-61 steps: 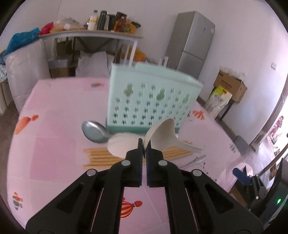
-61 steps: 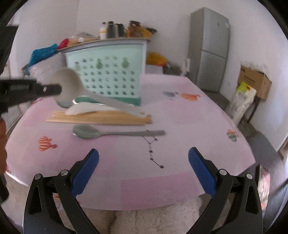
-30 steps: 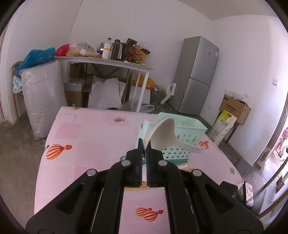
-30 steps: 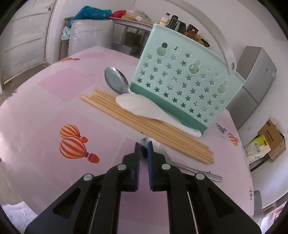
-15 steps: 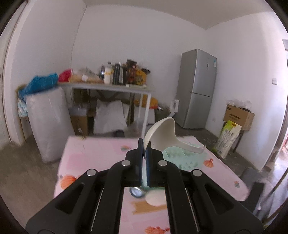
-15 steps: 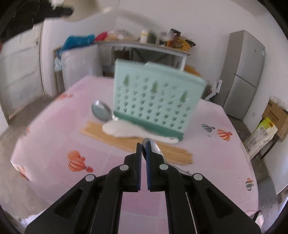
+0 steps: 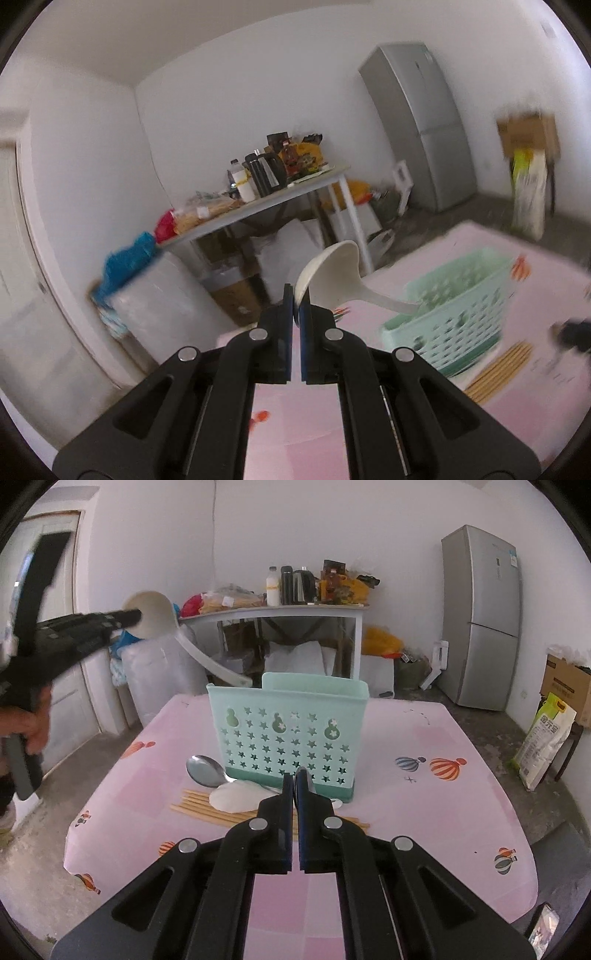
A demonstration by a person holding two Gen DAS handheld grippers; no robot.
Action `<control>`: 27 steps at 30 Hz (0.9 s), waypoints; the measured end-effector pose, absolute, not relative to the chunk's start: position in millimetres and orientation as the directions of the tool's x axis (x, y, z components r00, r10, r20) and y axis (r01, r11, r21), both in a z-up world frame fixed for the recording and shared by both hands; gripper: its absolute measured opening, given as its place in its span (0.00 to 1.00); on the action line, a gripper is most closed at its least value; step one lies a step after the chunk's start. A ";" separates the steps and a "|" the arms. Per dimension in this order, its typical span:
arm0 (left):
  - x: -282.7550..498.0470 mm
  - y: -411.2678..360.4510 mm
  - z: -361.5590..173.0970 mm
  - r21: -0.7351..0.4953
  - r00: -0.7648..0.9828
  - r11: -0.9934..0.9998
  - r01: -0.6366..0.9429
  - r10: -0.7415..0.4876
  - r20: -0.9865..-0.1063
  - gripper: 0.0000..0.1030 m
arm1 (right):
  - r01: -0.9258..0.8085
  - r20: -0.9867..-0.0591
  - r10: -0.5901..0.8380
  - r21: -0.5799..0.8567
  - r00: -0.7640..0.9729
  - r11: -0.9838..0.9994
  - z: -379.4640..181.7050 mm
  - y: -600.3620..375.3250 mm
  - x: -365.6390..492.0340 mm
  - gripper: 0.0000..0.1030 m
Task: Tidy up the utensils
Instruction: 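Drop the white ladle into the green holder with the left tool while the right tool lifts the steel spoon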
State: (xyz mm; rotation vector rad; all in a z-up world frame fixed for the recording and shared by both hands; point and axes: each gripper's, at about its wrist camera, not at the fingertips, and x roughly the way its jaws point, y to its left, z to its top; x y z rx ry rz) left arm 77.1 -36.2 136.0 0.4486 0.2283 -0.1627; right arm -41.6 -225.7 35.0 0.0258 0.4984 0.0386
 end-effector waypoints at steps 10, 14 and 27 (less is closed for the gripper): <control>104.6 -84.7 105.5 0.602 0.949 0.764 0.231 -0.040 -0.314 0.05 | -0.036 -0.466 0.053 0.045 0.883 0.998 34.0 -226.2 -44.1 0.02; 116.5 -84.7 105.7 0.511 0.914 0.809 0.291 -0.078 -0.397 0.16 | -0.032 -0.461 0.053 0.053 0.886 0.998 35.1 -228.3 -44.8 0.02; 109.7 -47.9 108.6 0.211 0.864 0.917 0.339 -0.215 -0.455 0.35 | -0.019 -0.455 0.063 0.100 0.888 0.995 40.2 -240.2 -43.8 0.02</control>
